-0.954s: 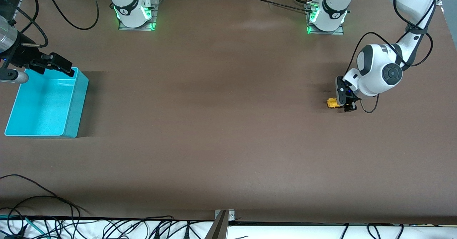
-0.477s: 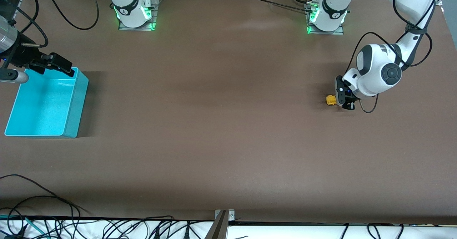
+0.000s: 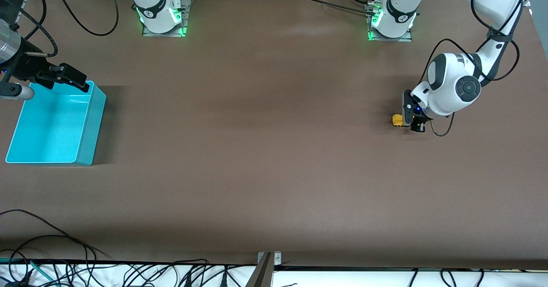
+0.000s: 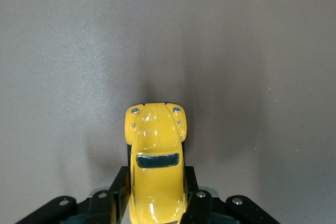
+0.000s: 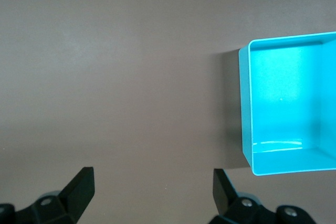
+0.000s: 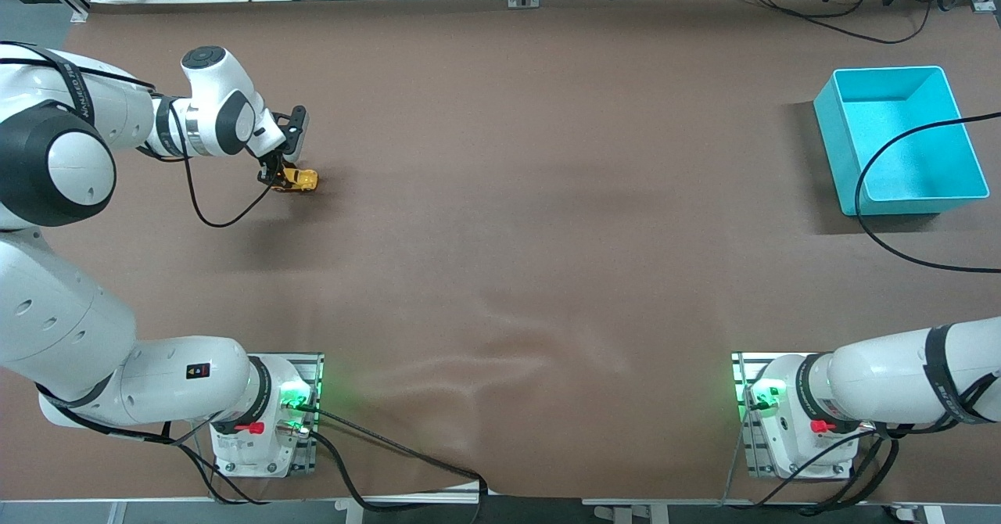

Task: Wind up and store yellow beetle car
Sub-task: 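Drag the car backward along the table with the left gripper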

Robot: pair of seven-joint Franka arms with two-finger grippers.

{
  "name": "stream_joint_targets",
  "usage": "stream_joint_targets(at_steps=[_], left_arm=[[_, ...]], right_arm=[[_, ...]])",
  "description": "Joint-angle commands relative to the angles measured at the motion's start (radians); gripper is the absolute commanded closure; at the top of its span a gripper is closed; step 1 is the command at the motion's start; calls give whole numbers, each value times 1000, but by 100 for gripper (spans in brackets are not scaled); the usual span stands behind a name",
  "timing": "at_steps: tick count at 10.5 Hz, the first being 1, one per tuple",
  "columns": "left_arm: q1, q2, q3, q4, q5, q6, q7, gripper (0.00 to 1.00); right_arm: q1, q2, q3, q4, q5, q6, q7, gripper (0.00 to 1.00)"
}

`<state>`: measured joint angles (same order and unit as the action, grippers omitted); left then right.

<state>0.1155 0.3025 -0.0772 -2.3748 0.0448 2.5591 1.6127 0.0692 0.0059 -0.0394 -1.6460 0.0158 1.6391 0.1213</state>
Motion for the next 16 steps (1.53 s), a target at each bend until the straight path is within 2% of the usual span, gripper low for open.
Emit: stream_joint_targets(at_steps=[1, 11, 13, 16], left_arm=[[19, -7, 1, -3, 15, 6, 33, 100], [151, 107, 10, 40, 20, 23, 87, 100], [170, 118, 45, 51, 21, 23, 137, 100], [171, 142, 120, 52, 21, 101, 251, 100]], right_arm=[[-6, 0, 6, 21, -10, -19, 0, 0], [-6, 0, 6, 21, -10, -19, 3, 0], [-6, 0, 6, 21, -8, -19, 3, 0], [-6, 0, 6, 21, -8, -19, 3, 0]])
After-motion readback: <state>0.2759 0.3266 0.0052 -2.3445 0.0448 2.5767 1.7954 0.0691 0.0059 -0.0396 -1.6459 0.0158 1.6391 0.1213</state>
